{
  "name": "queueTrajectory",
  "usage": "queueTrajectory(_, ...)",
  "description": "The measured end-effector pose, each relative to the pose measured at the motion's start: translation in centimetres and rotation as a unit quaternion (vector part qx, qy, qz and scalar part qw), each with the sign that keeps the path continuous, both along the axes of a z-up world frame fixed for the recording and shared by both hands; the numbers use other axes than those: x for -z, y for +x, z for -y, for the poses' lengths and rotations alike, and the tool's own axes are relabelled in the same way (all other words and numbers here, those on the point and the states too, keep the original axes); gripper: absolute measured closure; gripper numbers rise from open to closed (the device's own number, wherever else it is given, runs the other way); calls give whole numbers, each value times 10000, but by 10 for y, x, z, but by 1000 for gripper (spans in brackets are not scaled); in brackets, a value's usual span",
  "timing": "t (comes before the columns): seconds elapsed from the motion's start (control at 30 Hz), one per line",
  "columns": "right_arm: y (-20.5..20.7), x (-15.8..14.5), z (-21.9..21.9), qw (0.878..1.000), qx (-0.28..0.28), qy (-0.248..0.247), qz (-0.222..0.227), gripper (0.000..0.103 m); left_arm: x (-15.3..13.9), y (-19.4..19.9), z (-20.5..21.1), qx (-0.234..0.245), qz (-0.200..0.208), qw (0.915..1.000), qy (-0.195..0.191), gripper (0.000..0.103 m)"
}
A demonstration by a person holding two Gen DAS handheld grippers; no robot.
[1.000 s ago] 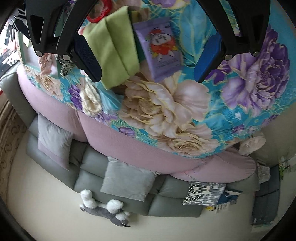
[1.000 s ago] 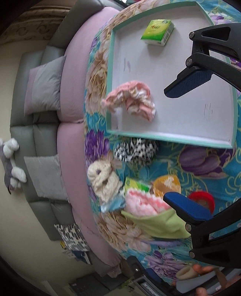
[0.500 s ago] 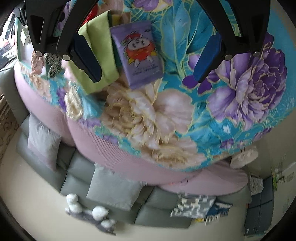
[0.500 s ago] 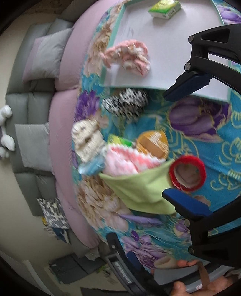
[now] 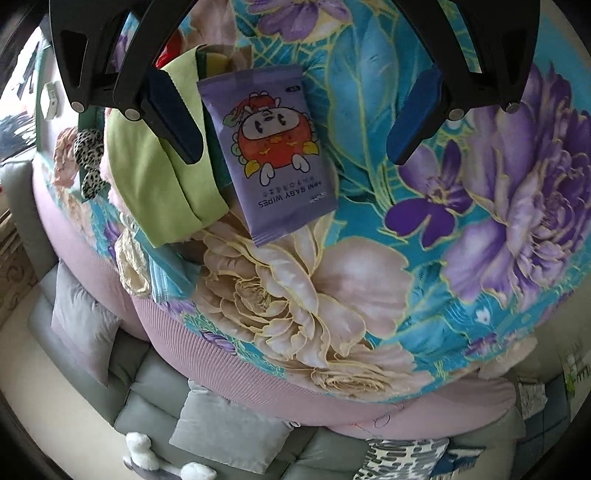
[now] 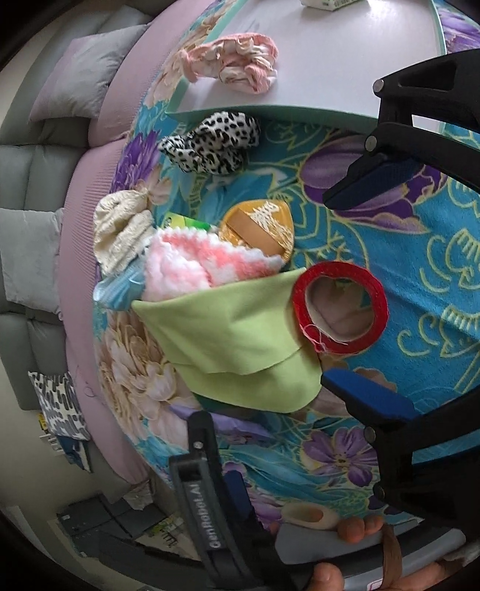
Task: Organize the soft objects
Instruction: 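Grasp the red tape roll with the right tool while the left tool grasps the purple wipes pack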
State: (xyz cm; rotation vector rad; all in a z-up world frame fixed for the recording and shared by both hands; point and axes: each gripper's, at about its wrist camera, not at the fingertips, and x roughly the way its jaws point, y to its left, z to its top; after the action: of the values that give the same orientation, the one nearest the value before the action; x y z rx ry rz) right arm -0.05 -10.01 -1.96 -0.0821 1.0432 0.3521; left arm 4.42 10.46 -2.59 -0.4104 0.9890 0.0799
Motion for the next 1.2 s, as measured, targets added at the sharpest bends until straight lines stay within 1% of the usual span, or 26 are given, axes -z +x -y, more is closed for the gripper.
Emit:
queueTrajectory(0.07,0,2,-2,10000,-31,-29,-30,18,8,3,-4,-67,-93,9998,-175,3)
queueTrajectory(0.13,1,3,-3,10000,-44,-53,-47,18,13,3,-7,-160,-152,9994,-260,4)
queueTrajectory(0.27,2,6,-4,9999,-26,-114,-103,24,15,3,-9,-219,-132,9993,-268,4)
queueTrajectory(0.4,4,8,-3,9998,-7,-94,-165,25,15,3,-12,-235,-140,9992,-279,7)
queueTrajectory(0.53,5,8,-3,9998,-47,-67,-192,29,13,3,-11,-148,-133,9993,-313,21)
queueTrajectory(0.6,5,7,-3,9998,-58,-66,-198,30,12,3,-8,-68,-114,9992,-382,30)
queueTrajectory(0.67,4,7,-4,9997,-83,-67,-204,33,12,4,-5,-9,-100,9991,-408,34)
queueTrajectory(0.8,3,8,-7,9996,-141,-106,-216,36,12,5,-3,57,-63,9985,-545,47)
queueTrajectory(0.9,4,9,-7,9996,-143,-102,-239,36,11,7,0,97,-51,9988,-487,48)
queueTrajectory(1.1,4,11,-7,9995,-152,-113,-259,37,9,7,-1,115,-13,9986,-512,50)
queueTrajectory(1.2,4,10,-7,9995,-172,-90,-264,40,8,7,-1,126,13,9987,-502,51)
